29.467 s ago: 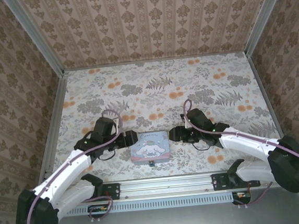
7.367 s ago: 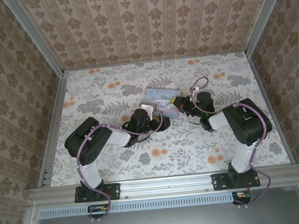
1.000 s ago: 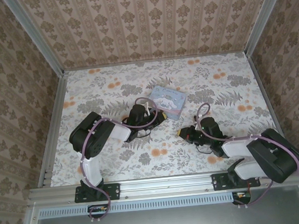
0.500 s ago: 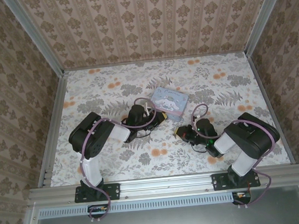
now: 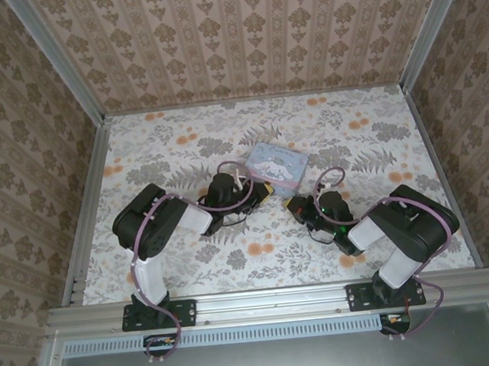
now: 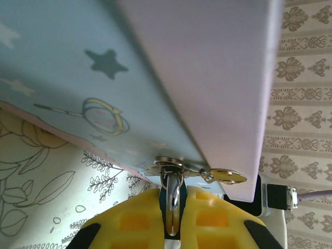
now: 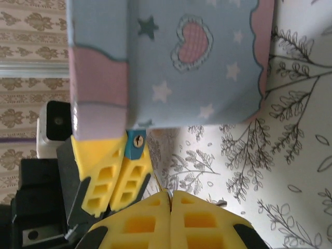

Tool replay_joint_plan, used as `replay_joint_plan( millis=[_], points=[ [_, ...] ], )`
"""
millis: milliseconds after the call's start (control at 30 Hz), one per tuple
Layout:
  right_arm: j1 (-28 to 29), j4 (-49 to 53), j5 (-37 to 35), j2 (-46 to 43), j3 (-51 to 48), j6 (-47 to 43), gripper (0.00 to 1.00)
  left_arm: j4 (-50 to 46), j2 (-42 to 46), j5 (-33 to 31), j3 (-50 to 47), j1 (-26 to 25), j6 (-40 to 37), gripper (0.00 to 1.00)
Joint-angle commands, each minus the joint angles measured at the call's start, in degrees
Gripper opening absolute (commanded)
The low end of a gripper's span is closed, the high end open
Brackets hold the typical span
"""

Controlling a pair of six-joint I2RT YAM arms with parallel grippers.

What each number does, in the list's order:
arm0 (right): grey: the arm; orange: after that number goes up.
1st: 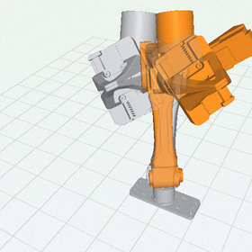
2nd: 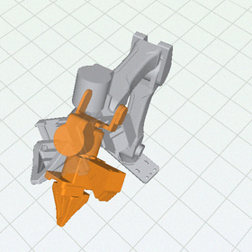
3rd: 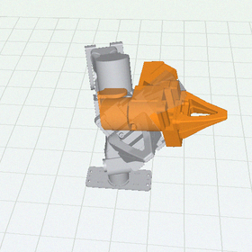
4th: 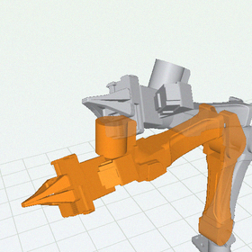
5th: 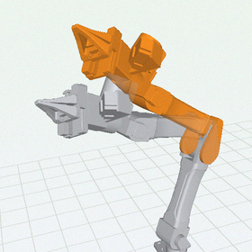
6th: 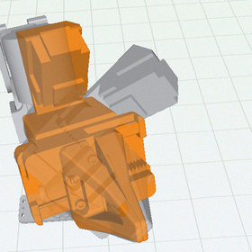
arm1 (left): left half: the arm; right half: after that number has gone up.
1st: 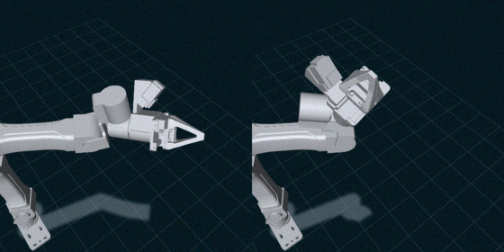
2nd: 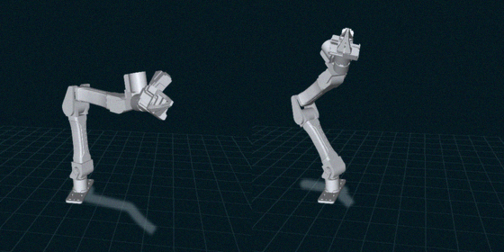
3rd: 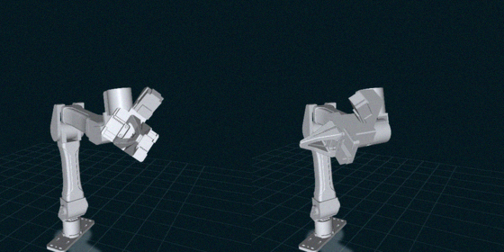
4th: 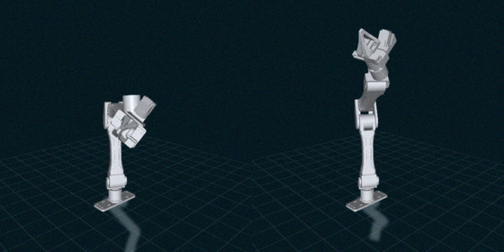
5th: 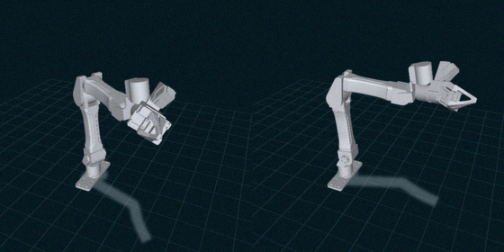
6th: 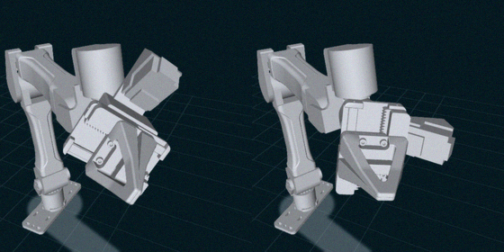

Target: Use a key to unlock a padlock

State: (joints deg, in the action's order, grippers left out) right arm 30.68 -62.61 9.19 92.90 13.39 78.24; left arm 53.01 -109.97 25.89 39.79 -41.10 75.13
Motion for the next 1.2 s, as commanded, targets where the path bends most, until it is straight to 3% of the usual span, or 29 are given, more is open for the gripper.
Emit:
replay_joint_plan(
  millis=[0,1167],
  points=[
    [0.52,0.56,-2.55,-0.76,1.88,1.63,0.00,6.44,-0.56,-0.21,-0.46,0.19,2.94,0.00],
    [1.05,-1.18,-2.98,5.38,5.86,3.42,0.00,10.27,-2.22,-0.61,-2.11,0.15,3.67,0.00]
  ],
)
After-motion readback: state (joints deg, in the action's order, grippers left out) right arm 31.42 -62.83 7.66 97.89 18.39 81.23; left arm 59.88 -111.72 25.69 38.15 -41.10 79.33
